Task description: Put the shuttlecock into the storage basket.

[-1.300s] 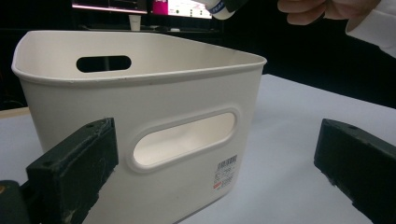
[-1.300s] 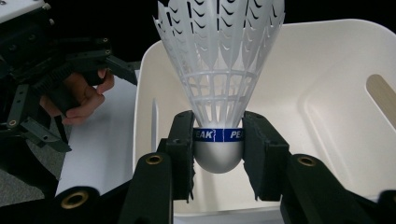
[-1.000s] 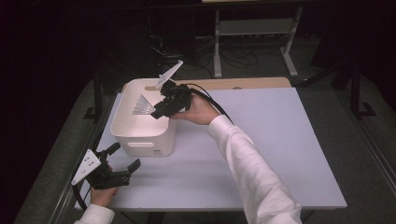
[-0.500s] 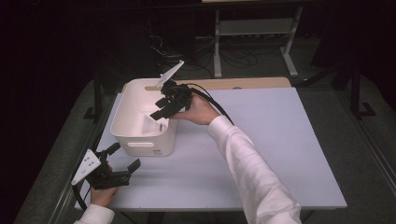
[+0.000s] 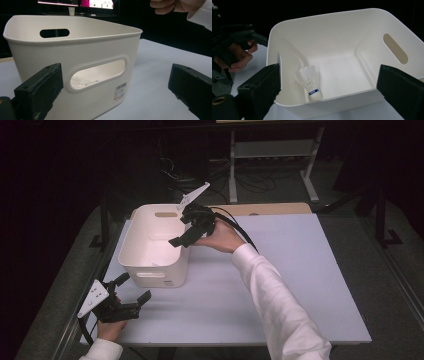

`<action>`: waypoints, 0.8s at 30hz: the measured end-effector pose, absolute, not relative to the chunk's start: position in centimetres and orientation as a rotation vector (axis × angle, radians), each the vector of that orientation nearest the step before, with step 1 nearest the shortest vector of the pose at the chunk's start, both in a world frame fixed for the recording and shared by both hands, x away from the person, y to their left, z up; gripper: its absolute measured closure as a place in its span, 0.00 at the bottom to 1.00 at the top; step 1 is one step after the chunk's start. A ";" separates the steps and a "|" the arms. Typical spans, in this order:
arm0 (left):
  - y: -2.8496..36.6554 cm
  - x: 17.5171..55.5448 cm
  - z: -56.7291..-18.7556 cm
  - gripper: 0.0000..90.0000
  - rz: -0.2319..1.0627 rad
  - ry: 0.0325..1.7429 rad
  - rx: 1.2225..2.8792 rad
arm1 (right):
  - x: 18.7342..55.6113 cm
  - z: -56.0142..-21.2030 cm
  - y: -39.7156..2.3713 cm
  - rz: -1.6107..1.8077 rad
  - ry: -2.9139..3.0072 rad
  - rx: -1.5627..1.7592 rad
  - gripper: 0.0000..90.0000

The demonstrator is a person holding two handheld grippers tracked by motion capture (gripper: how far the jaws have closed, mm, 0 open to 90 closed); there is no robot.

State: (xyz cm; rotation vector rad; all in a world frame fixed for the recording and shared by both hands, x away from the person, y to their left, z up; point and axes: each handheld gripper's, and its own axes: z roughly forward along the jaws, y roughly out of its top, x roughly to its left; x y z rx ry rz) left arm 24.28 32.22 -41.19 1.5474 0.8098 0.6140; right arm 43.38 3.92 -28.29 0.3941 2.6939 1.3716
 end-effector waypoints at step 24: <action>32.3 24.4 -41.3 0.00 0.618 0.814 1.541 | 42.6 -28.7 0.0 1.427 2.613 0.478 0.00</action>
